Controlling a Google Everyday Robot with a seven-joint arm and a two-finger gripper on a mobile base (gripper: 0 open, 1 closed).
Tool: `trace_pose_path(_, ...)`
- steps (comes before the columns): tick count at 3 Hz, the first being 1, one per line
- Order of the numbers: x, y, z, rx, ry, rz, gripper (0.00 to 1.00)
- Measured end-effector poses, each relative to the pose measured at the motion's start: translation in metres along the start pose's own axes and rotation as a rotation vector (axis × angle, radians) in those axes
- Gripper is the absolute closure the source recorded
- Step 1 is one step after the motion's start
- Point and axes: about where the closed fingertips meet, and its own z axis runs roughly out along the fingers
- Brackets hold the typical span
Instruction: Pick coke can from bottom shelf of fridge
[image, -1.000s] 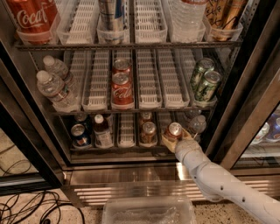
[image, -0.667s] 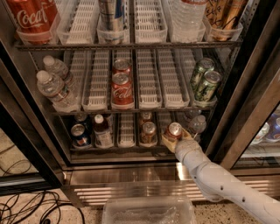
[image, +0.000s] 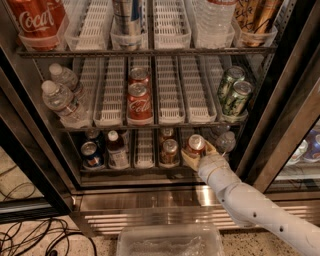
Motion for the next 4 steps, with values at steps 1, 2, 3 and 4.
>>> trace_pose_path(1,-0.020,0.008,-0.009,-0.023,-0.022,-0.031,1.00)
trace_pose_path(2,-0.025,0.008,-0.021,-0.020,-0.009,-0.050,1.00)
trace_pose_path(3,-0.013,0.006,-0.035,-0.011,0.051,-0.071,1.00)
trace_pose_path(4,0.004,0.015,-0.043,-0.079,0.145,-0.108,1.00)
